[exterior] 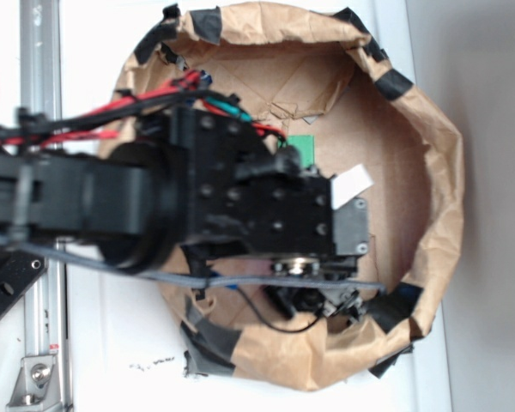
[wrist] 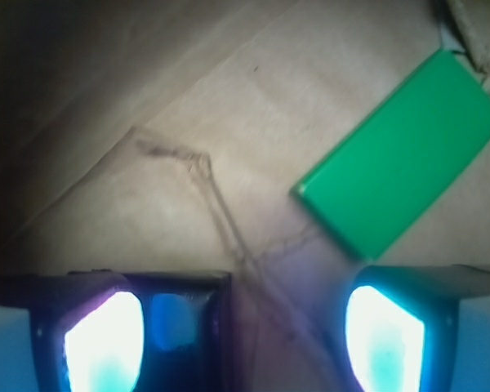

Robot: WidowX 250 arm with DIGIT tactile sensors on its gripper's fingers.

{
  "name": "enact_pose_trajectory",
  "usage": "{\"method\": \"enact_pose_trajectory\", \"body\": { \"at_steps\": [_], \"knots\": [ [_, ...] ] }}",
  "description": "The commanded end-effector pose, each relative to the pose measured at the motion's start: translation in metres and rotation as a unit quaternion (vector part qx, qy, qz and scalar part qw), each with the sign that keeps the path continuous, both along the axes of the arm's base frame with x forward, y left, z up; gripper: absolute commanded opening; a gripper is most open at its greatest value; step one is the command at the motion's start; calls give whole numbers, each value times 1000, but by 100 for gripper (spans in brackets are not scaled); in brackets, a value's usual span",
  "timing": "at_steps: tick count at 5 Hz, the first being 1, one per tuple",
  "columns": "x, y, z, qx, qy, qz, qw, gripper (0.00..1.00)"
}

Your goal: Grab the black box.

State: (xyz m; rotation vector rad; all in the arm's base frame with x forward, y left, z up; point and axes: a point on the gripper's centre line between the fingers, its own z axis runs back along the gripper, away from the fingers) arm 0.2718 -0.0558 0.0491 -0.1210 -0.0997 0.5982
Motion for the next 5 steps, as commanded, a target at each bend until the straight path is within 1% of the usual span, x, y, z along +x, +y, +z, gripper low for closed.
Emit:
{"method": "enact_pose_trajectory", "body": {
  "at_steps": [1, 2, 3, 4, 5],
  "knots": [
    [-10, 18, 47, -10, -63, 5, 998, 100],
    [-7, 15, 44, -8, -54, 2, 999, 100],
    [-2, 6, 28, -3, -37, -8, 999, 100],
    [4, -11, 13, -21, -20, -26, 999, 100],
    [12, -25, 0, -35, -14, -41, 998, 100]
  ]
}}
